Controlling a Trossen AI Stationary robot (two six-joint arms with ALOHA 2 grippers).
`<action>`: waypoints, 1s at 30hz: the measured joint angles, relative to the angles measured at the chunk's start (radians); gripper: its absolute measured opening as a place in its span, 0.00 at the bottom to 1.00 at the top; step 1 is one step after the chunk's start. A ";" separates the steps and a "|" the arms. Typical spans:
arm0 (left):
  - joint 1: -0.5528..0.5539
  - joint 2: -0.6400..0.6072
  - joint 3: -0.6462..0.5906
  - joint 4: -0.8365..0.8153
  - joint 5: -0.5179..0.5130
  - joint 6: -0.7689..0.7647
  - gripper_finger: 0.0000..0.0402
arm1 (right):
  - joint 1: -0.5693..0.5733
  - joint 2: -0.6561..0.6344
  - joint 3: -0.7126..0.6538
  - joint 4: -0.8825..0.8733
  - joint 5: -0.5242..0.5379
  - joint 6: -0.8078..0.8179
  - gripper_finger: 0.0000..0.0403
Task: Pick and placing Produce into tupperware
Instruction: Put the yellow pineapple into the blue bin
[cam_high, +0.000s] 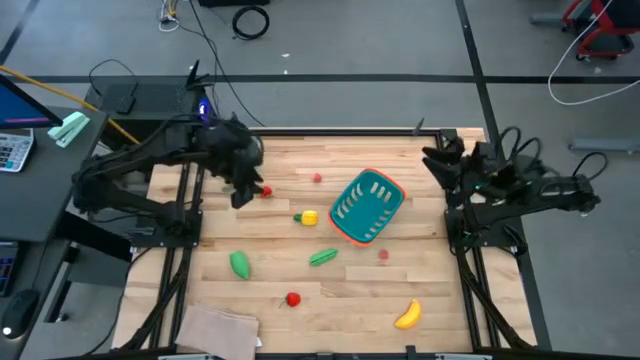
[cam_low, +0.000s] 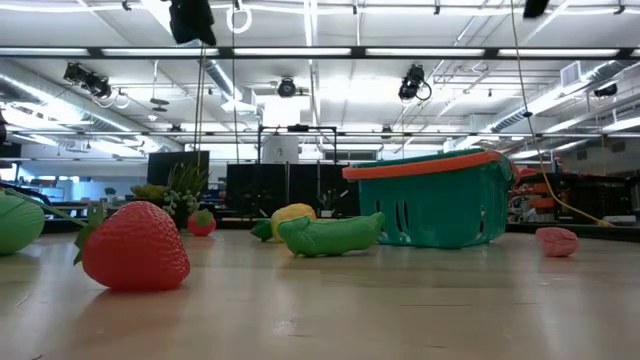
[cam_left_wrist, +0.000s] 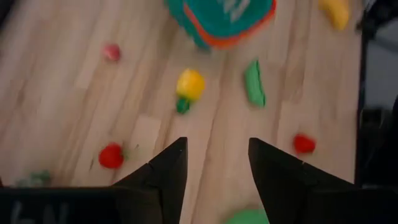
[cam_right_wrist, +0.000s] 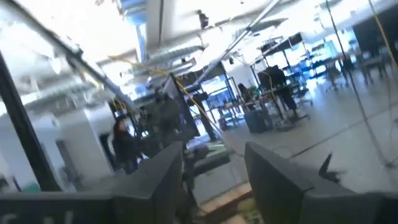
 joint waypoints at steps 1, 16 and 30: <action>-0.008 0.015 0.000 -0.008 0.000 0.031 0.44 | 0.000 0.027 0.043 -0.031 0.000 -0.034 0.48; -0.074 0.412 0.000 0.206 0.003 0.224 0.45 | 0.000 0.456 0.358 -0.249 0.072 -0.110 0.50; -0.114 0.629 0.000 0.334 0.004 0.311 0.47 | 0.000 0.521 0.376 -0.256 0.119 -0.052 0.49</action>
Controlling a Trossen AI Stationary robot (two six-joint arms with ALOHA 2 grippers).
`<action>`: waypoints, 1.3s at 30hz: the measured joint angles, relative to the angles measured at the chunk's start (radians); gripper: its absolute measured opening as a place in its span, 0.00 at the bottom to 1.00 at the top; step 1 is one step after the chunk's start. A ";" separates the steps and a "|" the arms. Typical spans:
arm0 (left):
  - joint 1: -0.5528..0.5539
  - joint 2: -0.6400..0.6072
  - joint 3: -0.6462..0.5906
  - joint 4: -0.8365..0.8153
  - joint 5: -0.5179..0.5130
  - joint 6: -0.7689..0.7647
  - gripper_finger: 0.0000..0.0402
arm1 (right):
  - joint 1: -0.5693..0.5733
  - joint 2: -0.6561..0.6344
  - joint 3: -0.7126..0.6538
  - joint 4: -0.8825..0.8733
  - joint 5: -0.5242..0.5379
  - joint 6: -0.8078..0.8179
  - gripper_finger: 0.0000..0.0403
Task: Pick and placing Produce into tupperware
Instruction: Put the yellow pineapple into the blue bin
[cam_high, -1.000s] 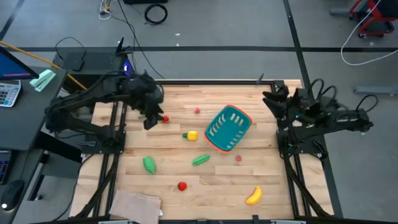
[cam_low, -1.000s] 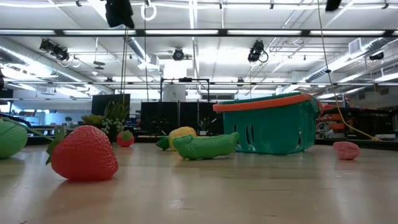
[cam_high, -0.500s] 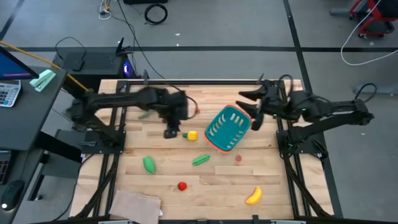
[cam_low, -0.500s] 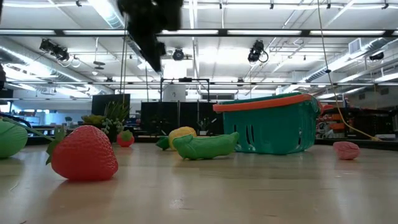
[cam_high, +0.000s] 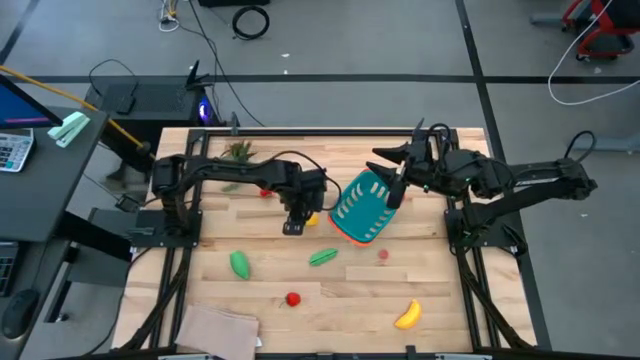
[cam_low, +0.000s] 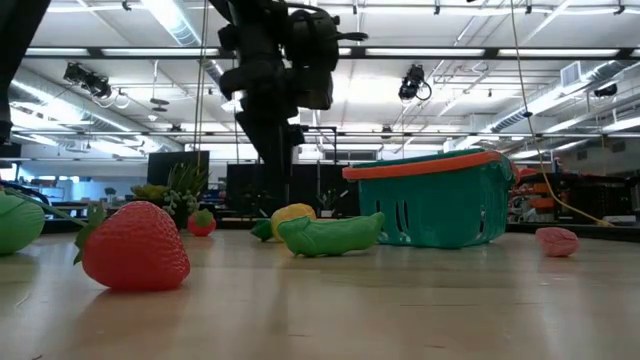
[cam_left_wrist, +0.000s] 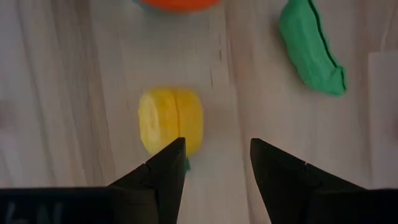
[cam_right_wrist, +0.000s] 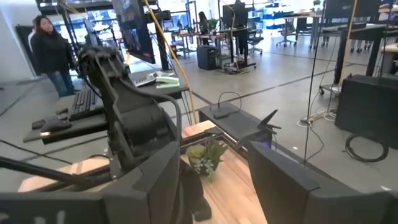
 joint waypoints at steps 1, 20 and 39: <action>0.000 0.004 0.000 0.002 0.000 0.001 0.48 | 0.000 -0.002 0.000 -0.003 0.000 0.004 0.49; -0.005 0.042 0.000 0.066 -0.112 0.067 0.60 | 0.000 -0.003 0.000 -0.037 -0.001 0.005 0.48; -0.001 0.112 0.000 0.079 -0.083 0.022 0.60 | 0.000 -0.003 0.000 -0.079 -0.001 0.005 0.48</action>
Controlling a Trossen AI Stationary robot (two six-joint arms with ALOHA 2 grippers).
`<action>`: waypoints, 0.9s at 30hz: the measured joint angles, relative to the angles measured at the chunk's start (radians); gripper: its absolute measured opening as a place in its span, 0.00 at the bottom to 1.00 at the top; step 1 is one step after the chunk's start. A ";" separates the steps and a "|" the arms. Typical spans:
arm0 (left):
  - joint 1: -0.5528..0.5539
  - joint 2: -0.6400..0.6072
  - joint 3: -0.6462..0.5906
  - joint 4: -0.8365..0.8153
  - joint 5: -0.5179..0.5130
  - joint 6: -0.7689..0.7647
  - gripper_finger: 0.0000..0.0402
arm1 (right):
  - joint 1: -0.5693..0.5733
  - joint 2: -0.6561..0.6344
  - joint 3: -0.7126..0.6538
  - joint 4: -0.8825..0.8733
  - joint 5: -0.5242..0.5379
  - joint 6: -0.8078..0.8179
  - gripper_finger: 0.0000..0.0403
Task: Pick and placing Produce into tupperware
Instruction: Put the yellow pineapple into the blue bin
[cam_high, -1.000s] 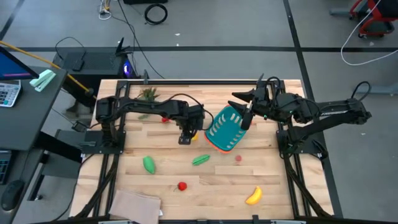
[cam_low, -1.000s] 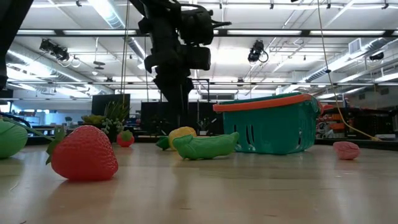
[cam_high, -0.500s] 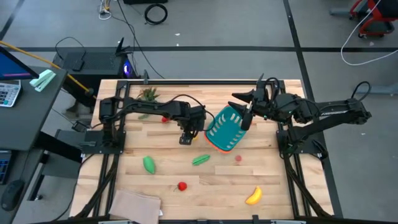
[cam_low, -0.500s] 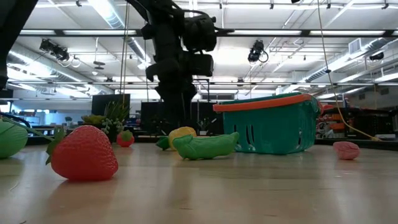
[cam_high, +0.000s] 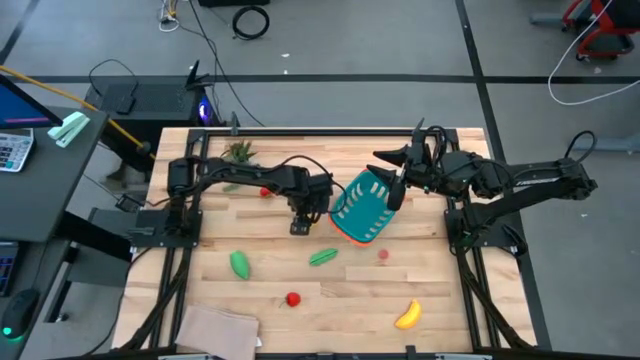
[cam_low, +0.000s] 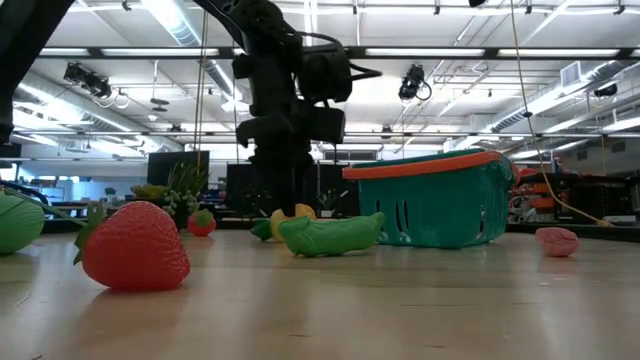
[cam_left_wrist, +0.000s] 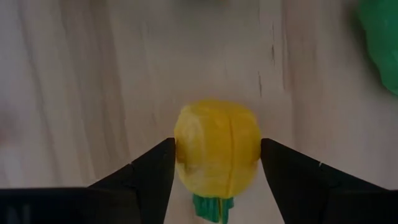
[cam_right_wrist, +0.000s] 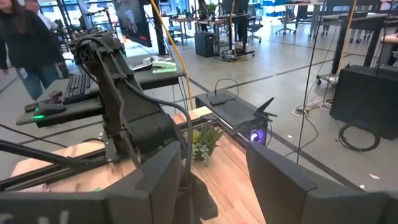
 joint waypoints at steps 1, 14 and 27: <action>-0.004 0.004 0.000 0.004 0.000 -0.004 0.60 | 0.000 0.000 0.000 -0.002 0.000 0.000 0.48; -0.006 0.018 0.001 0.023 0.004 -0.005 0.58 | 0.000 0.000 0.000 -0.025 0.000 0.000 0.48; -0.006 0.018 0.001 0.023 0.004 -0.057 0.51 | 0.000 0.000 0.000 -0.030 0.000 0.000 0.48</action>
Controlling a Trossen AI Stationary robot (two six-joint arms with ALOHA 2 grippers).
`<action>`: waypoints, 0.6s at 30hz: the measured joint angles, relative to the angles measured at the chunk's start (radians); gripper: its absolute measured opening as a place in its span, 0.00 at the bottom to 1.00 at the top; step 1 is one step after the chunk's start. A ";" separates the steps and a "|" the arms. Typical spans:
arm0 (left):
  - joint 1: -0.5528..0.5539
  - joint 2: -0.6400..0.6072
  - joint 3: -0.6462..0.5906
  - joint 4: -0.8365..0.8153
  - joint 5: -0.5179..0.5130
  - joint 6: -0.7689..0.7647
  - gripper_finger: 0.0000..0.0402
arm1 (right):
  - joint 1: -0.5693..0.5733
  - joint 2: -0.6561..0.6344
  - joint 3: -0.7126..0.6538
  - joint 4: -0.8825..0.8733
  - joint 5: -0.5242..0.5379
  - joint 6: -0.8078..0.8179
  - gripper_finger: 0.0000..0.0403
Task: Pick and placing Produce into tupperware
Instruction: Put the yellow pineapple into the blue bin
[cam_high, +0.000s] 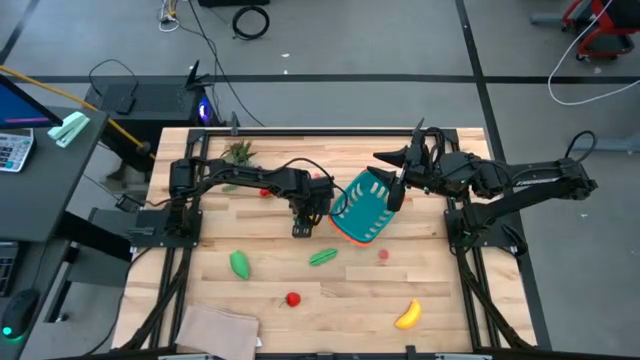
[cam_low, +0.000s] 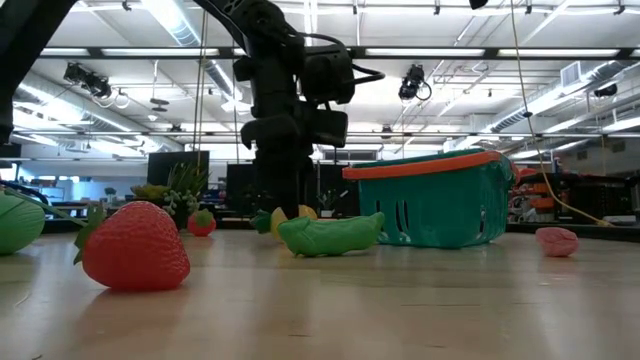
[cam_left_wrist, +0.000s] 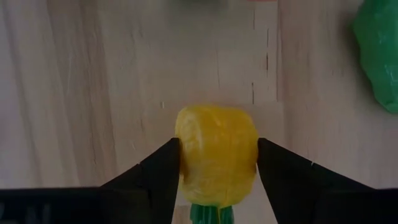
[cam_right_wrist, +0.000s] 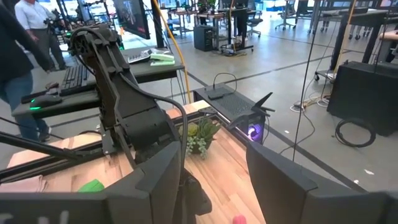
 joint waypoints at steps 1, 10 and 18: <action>0.000 -0.002 0.000 -0.001 0.000 0.000 0.50 | 0.000 0.000 0.000 0.000 0.000 0.000 0.48; 0.001 -0.053 0.037 -0.062 -0.007 -0.001 0.46 | 0.000 0.000 0.000 0.000 0.000 0.000 0.48; -0.002 -0.067 0.246 -0.246 -0.004 0.000 0.44 | 0.000 0.000 0.000 -0.007 0.000 0.001 0.48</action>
